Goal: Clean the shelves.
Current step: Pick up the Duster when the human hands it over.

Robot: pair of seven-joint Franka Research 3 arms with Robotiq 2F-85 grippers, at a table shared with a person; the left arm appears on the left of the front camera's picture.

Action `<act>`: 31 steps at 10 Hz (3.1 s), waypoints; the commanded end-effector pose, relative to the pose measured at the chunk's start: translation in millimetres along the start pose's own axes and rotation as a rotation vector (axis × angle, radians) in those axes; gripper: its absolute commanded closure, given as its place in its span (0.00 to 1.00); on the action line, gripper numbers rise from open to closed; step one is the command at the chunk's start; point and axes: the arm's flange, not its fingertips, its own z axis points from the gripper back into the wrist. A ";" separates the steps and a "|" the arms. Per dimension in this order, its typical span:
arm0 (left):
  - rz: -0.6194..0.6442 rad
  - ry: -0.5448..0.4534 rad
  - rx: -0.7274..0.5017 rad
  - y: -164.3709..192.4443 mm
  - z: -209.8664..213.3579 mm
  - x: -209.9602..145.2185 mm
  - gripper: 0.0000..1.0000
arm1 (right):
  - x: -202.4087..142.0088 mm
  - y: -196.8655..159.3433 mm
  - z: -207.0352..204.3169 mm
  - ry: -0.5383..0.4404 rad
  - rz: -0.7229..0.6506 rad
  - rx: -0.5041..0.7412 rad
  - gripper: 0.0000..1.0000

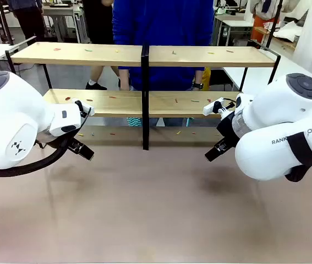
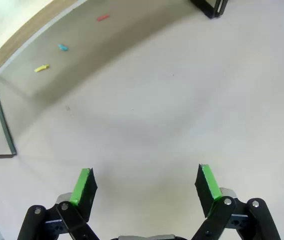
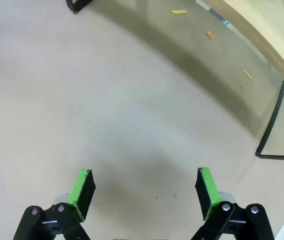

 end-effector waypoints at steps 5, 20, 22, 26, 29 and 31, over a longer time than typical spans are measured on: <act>0.000 0.000 0.000 0.0 0.2 0.1 0.00 | 0.0 0.0 0.0 0.000 0.000 0.000 0.00; -0.163 -0.336 0.052 -3.6 220.9 -101.8 0.00 | 24.3 48.1 223.2 -0.140 -0.146 -0.198 0.00; -0.204 -0.353 0.159 -14.5 247.5 -135.1 0.00 | 18.4 60.9 263.9 -0.227 -0.213 -0.164 0.00; -0.198 -0.358 0.139 19.4 309.6 -8.6 0.00 | 13.9 52.1 275.8 -0.182 -0.170 -0.167 0.00; -0.073 -0.292 0.089 15.4 314.1 19.9 0.00 | 19.6 37.4 262.7 -0.195 -0.330 -0.168 0.00; 0.040 -0.384 -0.010 11.9 325.0 26.7 0.00 | 24.6 37.9 259.1 -0.202 -0.332 -0.172 0.00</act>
